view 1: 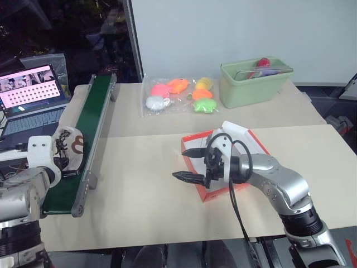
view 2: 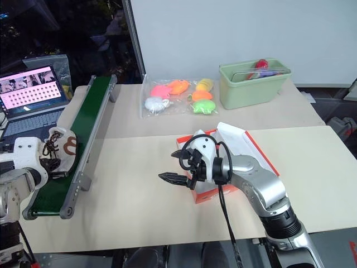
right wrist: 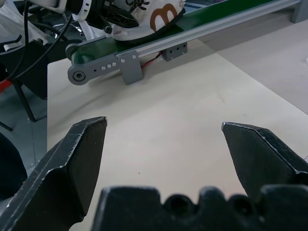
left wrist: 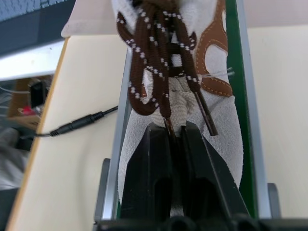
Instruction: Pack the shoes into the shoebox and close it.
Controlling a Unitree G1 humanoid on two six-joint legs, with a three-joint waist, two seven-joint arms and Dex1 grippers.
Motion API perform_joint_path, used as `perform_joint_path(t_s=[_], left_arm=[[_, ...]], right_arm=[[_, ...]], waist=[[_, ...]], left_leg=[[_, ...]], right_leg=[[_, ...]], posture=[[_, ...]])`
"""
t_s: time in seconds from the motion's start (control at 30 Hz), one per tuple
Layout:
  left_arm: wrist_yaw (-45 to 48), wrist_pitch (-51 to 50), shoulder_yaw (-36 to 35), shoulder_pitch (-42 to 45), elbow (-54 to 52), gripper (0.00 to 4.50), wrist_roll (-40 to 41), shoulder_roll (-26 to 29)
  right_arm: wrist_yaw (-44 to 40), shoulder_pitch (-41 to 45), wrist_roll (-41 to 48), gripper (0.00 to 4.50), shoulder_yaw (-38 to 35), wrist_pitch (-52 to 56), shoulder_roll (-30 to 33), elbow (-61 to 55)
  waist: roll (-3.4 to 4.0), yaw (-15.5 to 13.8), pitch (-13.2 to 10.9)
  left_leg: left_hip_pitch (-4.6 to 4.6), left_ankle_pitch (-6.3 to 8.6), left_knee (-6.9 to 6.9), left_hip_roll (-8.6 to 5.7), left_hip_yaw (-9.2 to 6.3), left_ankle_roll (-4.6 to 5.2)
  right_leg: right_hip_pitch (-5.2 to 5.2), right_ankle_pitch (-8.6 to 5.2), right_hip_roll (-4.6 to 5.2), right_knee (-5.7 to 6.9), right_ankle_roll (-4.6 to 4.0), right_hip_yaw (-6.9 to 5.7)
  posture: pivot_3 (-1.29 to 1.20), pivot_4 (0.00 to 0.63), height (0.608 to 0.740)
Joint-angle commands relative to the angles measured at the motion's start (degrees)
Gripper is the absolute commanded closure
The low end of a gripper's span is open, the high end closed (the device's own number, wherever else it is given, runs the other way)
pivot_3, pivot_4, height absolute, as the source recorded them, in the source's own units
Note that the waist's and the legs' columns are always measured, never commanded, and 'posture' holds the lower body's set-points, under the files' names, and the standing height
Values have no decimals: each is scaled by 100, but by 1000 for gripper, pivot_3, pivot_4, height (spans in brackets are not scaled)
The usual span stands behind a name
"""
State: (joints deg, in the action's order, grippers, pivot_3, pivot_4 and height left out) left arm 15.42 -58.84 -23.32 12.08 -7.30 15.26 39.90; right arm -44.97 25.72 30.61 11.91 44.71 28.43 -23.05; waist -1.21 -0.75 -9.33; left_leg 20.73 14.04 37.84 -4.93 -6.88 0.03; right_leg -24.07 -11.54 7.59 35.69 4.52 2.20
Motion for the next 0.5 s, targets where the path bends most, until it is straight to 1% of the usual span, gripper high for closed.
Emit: perform_joint_path(t_s=[0.03, 0.17, 0.3, 0.37, 0.43, 0.5], left_arm=[[17, 161, 335, -23, 133, 4494, -145, -87], [-107, 248, 579, 54, -41, 4494, -366, -129], [-380, 314, 660, 442, -388, 4494, -530, -328], [-502, 509, 685, 643, -583, 4494, -611, -462], [-587, 643, 719, 794, -733, 4494, -673, -578], [-717, 868, 671, 904, -885, 4494, -704, -750]], right_arm=[[30, 126, 114, 0, -136, -9, -84, -99], [2, 175, 124, 0, -105, -6, -144, -48], [17, 249, 89, 0, -64, -26, -245, 66], [-3, 269, 94, 0, -49, -16, -285, 101], [-18, 295, 83, 0, -35, -25, -316, 144], [-8, 317, 70, 0, -36, -45, -353, 185]], waist=[[0, -2, 0], [1, -12, -1], [-1, -53, -2], [-2, -76, -3], [-16, -77, -10], [-41, -15, -24]], left_leg=[[0, 0, 0, 2, -1, 0], [1, -1, 0, 4, -4, -1], [6, -4, 0, 3, -12, -6], [24, -9, 0, 2, -21, -15], [41, -13, 0, -4, -31, -21], [53, -12, 0, -6, -33, -20]], right_leg=[[0, 0, 0, 0, 0, -1], [3, 0, 0, 0, 1, -5], [3, -1, 0, -2, 1, -15], [-6, 0, 0, -6, 1, -27], [-12, 3, 0, -19, -4, -35], [-19, 15, -1, -36, -22, -37]], posture=[[0, 150, 740], [0, 150, 740], [0, 150, 740], [0, 150, 740], [0, 150, 740], [0, 150, 740]])
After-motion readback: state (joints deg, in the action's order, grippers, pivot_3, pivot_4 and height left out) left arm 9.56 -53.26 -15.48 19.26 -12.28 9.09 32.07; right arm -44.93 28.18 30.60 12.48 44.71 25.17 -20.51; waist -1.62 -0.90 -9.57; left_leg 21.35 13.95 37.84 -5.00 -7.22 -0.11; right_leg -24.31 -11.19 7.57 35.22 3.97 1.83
